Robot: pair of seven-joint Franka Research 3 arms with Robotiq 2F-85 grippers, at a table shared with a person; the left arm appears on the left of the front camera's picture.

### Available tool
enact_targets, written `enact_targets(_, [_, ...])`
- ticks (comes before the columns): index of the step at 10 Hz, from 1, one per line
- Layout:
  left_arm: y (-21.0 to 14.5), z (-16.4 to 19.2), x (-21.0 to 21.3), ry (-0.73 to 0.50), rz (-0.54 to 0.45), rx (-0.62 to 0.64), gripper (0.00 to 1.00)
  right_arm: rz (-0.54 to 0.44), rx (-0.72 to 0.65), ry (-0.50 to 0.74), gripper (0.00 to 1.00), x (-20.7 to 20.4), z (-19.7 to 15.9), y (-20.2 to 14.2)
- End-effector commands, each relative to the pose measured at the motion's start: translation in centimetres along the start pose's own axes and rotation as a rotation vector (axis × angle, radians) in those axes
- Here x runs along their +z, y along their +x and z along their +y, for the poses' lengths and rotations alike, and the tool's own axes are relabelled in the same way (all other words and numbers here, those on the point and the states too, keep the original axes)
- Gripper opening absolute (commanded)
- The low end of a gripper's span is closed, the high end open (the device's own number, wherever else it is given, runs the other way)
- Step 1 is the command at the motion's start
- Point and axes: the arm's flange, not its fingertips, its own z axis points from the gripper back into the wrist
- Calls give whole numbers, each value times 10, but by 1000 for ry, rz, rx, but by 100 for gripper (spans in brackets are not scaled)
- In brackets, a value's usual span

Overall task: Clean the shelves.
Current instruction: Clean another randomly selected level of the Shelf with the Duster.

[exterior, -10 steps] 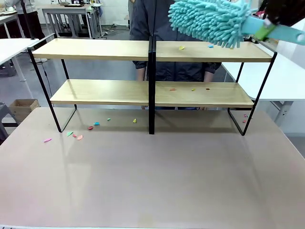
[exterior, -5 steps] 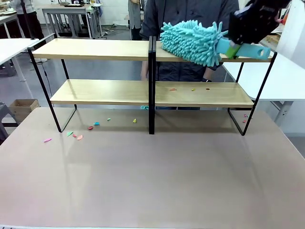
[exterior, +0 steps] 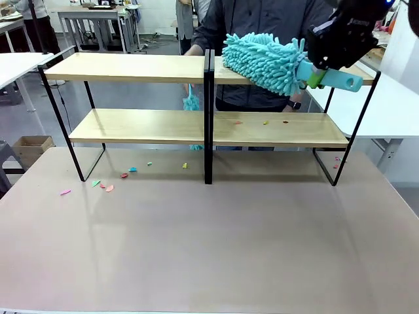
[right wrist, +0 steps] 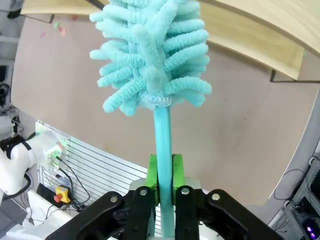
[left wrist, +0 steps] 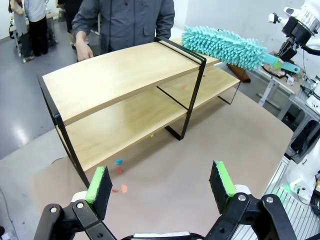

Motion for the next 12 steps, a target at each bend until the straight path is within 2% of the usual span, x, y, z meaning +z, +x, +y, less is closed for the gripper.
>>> enact_targets(1, [-5, -3, -2, 17, 7, 6, 100, 13, -136, -65, 13, 4, -19, 5])
enact_targets(4, [-5, -3, -2, 17, 7, 6, 100, 13, -336, -124, 13, 29, -76, -8])
enact_targets(6, [-5, -3, -2, 17, 7, 6, 100, 45, -542, -192, 13, 46, -125, -28])
enact_targets(7, [-5, -3, -2, 17, 7, 6, 100, -19, -610, -219, 13, 55, -142, -38])
enact_targets(8, [-5, -3, -2, 17, 7, 6, 100, -88, -556, -172, 13, 66, -150, -50])
enact_targets(9, [-5, -3, -2, 17, 7, 6, 100, -199, -460, -112, 13, 77, -150, -63])
enact_targets(10, [-5, -3, -2, 17, 7, 6, 100, -242, -354, -33, 13, 84, -146, -73])
enact_targets(12, [-5, -3, -2, 17, 7, 6, 100, -200, -272, 68, 13, 89, -142, -80])
